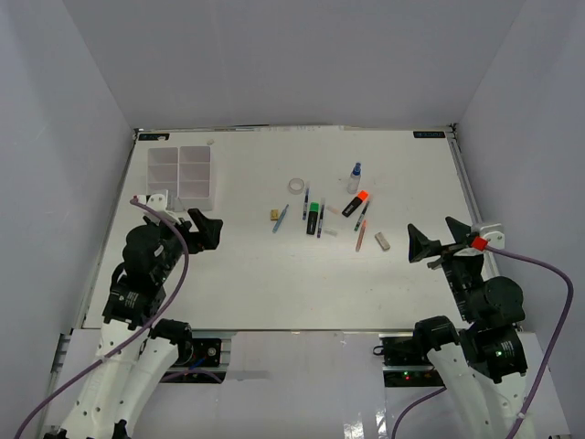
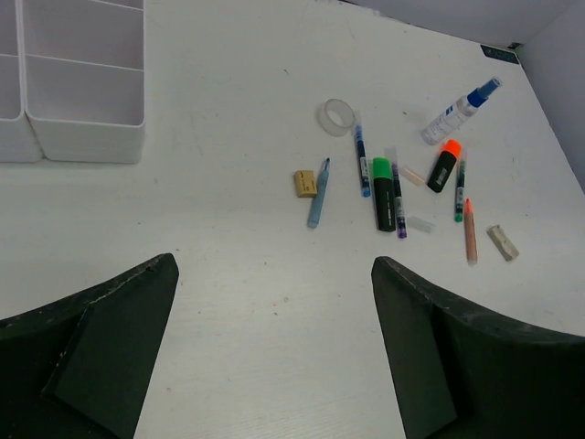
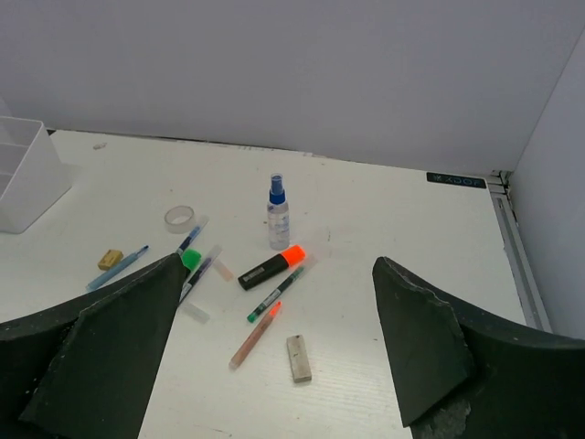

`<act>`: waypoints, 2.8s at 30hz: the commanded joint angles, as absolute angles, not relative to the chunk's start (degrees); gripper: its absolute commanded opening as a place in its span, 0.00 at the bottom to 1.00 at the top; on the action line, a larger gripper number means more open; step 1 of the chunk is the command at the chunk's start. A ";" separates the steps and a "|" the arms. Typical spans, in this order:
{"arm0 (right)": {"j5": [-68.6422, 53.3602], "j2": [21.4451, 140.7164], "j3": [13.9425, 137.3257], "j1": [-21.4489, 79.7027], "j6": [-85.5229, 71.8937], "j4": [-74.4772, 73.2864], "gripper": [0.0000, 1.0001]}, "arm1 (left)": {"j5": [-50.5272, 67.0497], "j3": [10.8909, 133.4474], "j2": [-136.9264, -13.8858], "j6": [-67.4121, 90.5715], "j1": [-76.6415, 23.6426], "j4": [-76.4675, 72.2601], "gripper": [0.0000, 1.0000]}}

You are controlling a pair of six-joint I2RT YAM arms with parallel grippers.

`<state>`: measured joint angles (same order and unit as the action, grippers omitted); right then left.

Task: Sort the stationery into containers
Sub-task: Pick up the stationery from the center of the board.

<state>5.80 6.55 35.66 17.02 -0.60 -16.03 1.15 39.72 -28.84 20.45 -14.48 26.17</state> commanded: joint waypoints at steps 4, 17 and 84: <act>2.73 9.93 35.68 17.32 -3.60 -16.17 0.90 | 6.05 39.11 -32.25 20.21 -14.68 22.68 0.98; -2.54 29.50 32.09 17.31 -15.55 -4.42 0.90 | 8.36 39.64 -40.60 18.73 -14.68 16.88 0.98; -1.84 112.24 59.50 15.21 -1.94 42.36 0.37 | 0.88 34.63 -37.18 16.70 -14.41 18.19 0.98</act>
